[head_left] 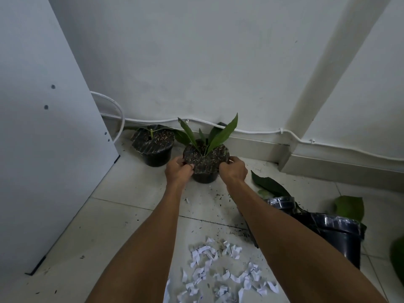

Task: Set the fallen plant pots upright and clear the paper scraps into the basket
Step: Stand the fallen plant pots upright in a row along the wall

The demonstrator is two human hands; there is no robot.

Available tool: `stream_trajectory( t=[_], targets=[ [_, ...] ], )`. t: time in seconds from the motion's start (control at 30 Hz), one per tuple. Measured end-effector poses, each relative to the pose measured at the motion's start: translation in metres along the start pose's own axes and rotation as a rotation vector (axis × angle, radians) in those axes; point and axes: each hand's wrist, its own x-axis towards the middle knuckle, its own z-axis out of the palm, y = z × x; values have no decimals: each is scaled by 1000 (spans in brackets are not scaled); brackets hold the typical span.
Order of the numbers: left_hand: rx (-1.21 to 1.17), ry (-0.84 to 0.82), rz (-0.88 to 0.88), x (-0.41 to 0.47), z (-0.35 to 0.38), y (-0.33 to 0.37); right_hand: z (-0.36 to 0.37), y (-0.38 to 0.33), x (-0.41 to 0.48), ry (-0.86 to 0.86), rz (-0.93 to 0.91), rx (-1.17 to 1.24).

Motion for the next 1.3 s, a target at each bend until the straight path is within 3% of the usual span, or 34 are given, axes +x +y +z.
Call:
stream_trajectory(
  t=[0.33,0.63,0.87,0.97,1.07,1.2,1.3],
  targets=[
    [77,187,57,24,12,-2,20,-7,19,22,-9,71],
    [40,220,117,20,17,-2,22,-9,26,3,-35,22],
    [166,229,61,3,12,9,-1,-18,21,-50,-96,-89],
    [370,140,-16,-11,13,23,-27,-23,17,5,-161,-173],
    [460,-76,-155,-32,21,36,-62,-27,7,10,-219,-280],
    [618,-323,-320,-80,40,45,-114,-23,-10,-40,-210,-519],
    [719,-386,-383,-103,59,37,-150,-11,-16,-51,-171,-665]
  ],
)
